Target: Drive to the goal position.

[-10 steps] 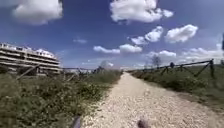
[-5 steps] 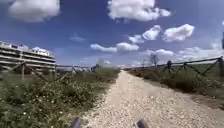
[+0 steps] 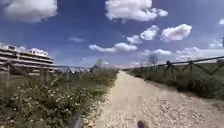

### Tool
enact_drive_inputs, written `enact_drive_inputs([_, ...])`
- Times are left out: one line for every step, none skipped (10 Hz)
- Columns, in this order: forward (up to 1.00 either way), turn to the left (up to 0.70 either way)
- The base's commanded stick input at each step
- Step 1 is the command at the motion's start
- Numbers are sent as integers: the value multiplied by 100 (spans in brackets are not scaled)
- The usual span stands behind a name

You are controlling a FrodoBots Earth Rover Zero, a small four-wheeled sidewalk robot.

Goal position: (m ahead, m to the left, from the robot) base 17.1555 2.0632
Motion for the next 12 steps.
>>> enact_drive_inputs([100,0])
enact_drive_inputs([100,-27])
enact_drive_inputs([100,-14])
enact_drive_inputs([100,-2])
enact_drive_inputs([100,-12])
enact_drive_inputs([100,-26])
enact_drive_inputs([100,0])
enact_drive_inputs([100,0])
enact_drive_inputs([100,-6])
enact_drive_inputs([100,-18])
enact_drive_inputs([100,-27])
enact_drive_inputs([100,-18])
